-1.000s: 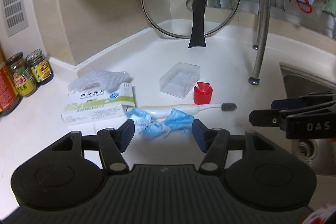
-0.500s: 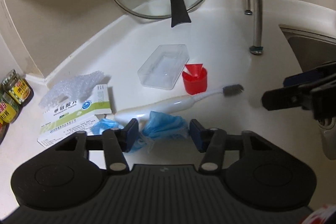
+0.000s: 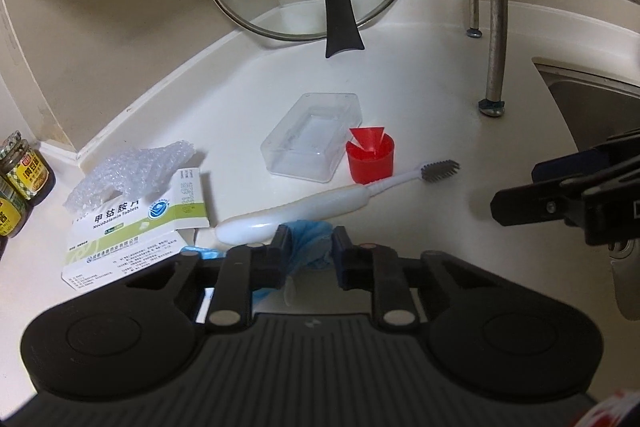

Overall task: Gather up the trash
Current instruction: 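Lower the left tool onto the blue face mask and close on it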

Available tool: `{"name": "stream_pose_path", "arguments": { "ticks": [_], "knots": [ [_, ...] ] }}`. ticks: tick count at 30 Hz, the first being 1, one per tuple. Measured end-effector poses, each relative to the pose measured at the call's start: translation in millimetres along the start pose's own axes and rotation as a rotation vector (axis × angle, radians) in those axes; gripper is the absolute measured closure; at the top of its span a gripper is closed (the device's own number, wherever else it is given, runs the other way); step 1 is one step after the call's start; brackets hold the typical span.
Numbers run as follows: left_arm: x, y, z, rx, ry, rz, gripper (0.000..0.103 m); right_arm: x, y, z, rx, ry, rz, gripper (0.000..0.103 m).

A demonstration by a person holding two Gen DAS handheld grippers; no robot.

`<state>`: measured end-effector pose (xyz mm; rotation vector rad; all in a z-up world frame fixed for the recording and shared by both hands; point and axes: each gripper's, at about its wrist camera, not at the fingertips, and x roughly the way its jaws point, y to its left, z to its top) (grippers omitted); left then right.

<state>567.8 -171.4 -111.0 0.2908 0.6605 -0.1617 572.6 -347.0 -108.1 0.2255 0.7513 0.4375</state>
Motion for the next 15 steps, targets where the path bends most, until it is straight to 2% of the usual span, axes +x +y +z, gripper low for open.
{"name": "stream_pose_path", "arguments": {
  "ticks": [2,5,9,11,15],
  "knots": [
    [-2,1,2,0.003,-0.003,0.002,0.084,1,1,1,0.001,-0.001,0.002,0.043],
    [-7,1,4,0.039,-0.012,0.015,0.070,2,2,1,0.002,0.001,0.005,0.043],
    [-17,3,5,0.098,-0.041,0.023,0.068,3,3,1,0.009,0.006,0.008,0.043],
    [-17,8,5,0.113,-0.037,0.022,0.064,4,2,1,0.014,0.008,0.008,0.043],
    [-20,17,1,0.123,-0.025,0.008,0.063,3,0,1,0.025,0.011,0.006,0.043]
  ]
}}
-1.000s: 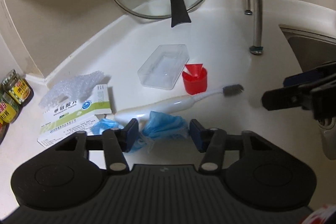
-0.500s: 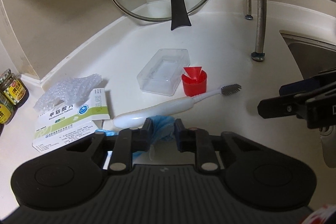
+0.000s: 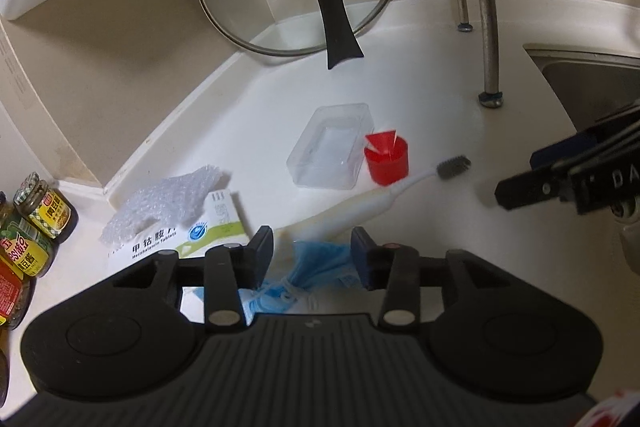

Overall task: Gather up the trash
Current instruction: 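Lower the left tool onto the blue face mask and close on it, then grasp the red cup with the right tool while the left tool holds the mask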

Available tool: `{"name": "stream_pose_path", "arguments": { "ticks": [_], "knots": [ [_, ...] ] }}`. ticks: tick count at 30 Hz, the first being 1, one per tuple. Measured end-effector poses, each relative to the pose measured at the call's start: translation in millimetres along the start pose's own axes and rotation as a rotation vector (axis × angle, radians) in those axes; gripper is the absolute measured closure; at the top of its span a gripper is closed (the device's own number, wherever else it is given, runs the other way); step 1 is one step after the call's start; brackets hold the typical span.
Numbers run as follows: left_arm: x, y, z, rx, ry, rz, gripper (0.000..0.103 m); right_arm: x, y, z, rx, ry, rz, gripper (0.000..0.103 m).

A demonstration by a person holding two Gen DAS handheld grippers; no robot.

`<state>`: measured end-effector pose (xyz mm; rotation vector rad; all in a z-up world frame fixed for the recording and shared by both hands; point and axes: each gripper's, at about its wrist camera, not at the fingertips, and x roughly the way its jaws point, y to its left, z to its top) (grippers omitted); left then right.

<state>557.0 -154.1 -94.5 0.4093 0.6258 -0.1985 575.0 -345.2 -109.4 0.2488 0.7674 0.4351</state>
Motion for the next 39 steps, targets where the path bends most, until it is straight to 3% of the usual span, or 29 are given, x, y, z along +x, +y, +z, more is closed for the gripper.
{"name": "stream_pose_path", "arguments": {
  "ticks": [8,16,19,21,30,39],
  "knots": [
    [-18,17,-11,-0.007,-0.013,-0.040,0.052,-2,-3,-1,0.016,0.002,-0.011,0.043],
    [-3,22,-19,0.029,0.034,-0.008,0.053,-1,-3,-3,0.031,0.010,-0.009,0.043],
    [9,21,-17,0.025,0.054,-0.009,0.055,0,-2,-2,0.028,0.010,-0.011,0.043],
    [17,21,-15,0.018,0.068,-0.006,0.069,0,-2,-2,0.027,0.008,-0.012,0.043],
    [20,24,-12,-0.028,0.051,0.022,0.090,0,0,-2,0.004,-0.001,-0.019,0.043],
    [-6,48,-7,-0.221,0.018,0.041,0.092,14,13,17,-0.090,-0.053,0.004,0.043]
  ]
}}
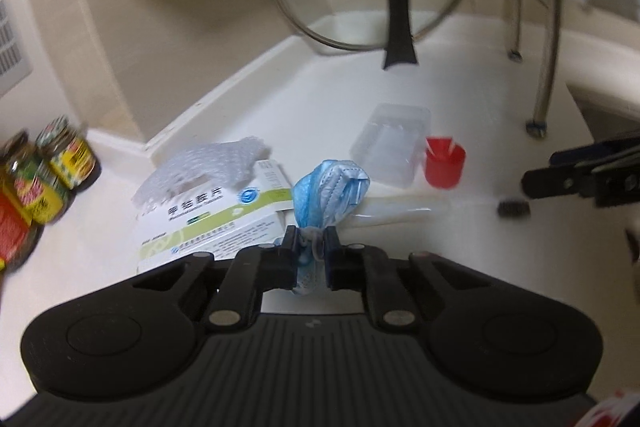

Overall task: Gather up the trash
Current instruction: 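Grasp the red cup with the right tool while the left tool holds the mask, then carry the mask and red cup with both tools down over the wastebasket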

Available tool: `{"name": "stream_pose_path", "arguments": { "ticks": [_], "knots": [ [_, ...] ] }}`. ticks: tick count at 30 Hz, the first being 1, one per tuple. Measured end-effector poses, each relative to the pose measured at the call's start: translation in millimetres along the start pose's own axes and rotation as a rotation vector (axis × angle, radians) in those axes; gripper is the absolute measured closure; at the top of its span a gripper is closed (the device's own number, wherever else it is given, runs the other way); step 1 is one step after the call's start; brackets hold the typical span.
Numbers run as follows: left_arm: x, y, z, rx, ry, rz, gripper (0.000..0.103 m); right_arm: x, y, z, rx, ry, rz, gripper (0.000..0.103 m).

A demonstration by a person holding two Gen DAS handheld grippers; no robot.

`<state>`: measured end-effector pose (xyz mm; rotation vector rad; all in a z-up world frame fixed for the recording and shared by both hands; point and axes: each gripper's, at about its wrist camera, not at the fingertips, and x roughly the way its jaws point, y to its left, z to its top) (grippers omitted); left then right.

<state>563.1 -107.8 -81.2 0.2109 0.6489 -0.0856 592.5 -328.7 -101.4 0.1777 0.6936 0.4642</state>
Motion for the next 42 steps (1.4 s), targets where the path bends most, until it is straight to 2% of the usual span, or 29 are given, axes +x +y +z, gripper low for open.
{"name": "stream_pose_path", "arguments": {
  "ticks": [3,10,20,22,25,32,42],
  "knots": [
    [-4,8,6,-0.069,-0.006,0.013,0.092,13,4,7,-0.029,-0.004,0.010,0.043],
    [-1,22,16,-0.149,0.007,0.080,0.092,41,19,16,-0.107,-0.014,0.020,0.044],
    [-6,28,14,-0.195,0.015,0.092,0.092,70,33,16,-0.194,-0.009,-0.027,0.045],
    [-8,28,12,-0.199,0.016,0.094,0.092,73,33,16,-0.202,-0.004,-0.028,0.060],
    [-11,30,10,-0.208,0.017,0.094,0.092,77,32,15,-0.196,0.004,-0.044,0.069],
    [-22,36,2,-0.217,0.011,0.103,0.092,59,36,15,-0.208,-0.053,-0.059,0.070],
    [-54,44,-11,-0.230,-0.026,0.075,0.092,6,63,6,-0.193,-0.109,-0.037,0.070]
  ]
}}
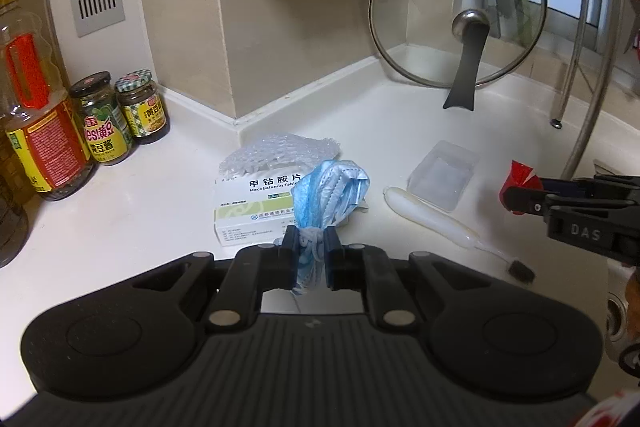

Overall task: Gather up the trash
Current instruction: 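Carry the mask and red cup with both tools down over the wastebasket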

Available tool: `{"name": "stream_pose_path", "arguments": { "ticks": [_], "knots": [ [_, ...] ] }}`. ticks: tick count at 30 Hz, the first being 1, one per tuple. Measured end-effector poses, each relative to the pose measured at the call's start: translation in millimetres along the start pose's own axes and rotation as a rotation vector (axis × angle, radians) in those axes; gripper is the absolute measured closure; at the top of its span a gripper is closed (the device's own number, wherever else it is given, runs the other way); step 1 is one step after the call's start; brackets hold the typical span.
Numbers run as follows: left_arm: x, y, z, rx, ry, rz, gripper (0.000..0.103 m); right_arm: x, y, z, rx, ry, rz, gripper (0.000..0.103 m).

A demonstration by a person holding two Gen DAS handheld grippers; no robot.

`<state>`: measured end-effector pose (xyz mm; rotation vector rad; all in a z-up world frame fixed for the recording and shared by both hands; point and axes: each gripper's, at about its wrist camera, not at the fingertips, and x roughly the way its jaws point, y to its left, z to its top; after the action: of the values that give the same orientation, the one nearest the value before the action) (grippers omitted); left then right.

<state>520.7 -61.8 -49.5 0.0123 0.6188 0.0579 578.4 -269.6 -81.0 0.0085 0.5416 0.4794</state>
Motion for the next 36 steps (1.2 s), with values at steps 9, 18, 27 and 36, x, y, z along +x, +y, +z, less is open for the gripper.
{"name": "stream_pose_path", "arguments": {
  "ticks": [9,18,27,36],
  "knots": [
    [-48,22,-26,-0.024,-0.016,-0.054,0.092,-60,47,-15,0.029,-0.028,0.023,0.070],
    [-114,51,-70,-0.013,-0.023,-0.121,0.092,-116,116,-46,0.052,-0.035,0.034,0.070],
    [-166,80,-121,0.021,-0.002,-0.174,0.092,-153,183,-94,0.080,0.014,0.051,0.070],
    [-186,105,-174,-0.027,0.081,-0.180,0.092,-158,205,-145,0.121,0.132,0.088,0.070]
  ]
}}
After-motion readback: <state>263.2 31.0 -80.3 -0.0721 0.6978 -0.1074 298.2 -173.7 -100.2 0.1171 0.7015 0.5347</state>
